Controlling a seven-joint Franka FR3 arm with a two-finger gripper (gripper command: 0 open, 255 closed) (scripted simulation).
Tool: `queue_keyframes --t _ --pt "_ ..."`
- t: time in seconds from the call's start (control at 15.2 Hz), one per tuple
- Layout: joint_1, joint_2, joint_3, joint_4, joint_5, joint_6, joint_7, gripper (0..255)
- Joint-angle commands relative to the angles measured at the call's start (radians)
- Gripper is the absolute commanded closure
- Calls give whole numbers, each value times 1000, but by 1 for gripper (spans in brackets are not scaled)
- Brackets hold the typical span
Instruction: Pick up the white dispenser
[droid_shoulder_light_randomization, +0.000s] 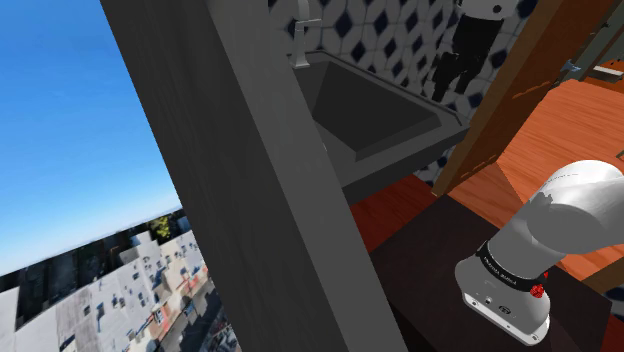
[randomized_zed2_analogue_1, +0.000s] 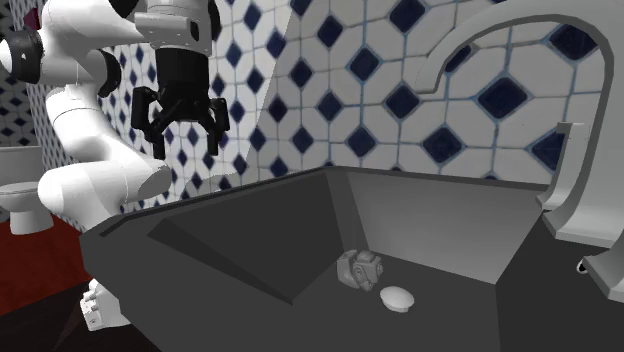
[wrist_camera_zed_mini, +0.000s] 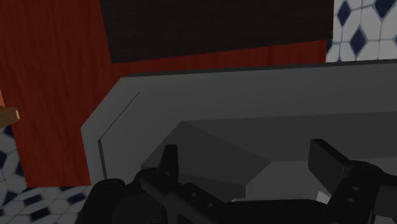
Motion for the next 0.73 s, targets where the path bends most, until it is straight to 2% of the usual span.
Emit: queue_keyframes --t 0.0,0.66 --pt "0 0 0 0 0 0 0 0" --pt "37 289 107 25 69 270 141 0"
